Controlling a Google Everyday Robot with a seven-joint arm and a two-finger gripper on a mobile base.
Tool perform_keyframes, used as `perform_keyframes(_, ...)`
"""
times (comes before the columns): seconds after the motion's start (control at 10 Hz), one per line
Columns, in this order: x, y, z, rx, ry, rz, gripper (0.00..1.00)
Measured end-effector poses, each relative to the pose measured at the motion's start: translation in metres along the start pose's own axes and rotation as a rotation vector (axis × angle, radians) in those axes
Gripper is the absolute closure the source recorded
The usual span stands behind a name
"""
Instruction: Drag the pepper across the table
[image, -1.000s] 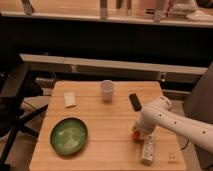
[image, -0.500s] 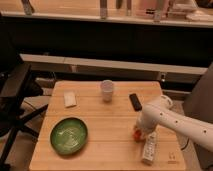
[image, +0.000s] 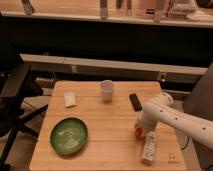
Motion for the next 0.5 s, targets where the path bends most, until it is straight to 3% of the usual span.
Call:
perform_keyframes(0.3,0.01,-0.005,0.001,-0.003,0.0,-0.011,1.0)
perform_keyframes(0.5,0.015,0.005,0.0,-0.008,0.001,-0.014,1.0)
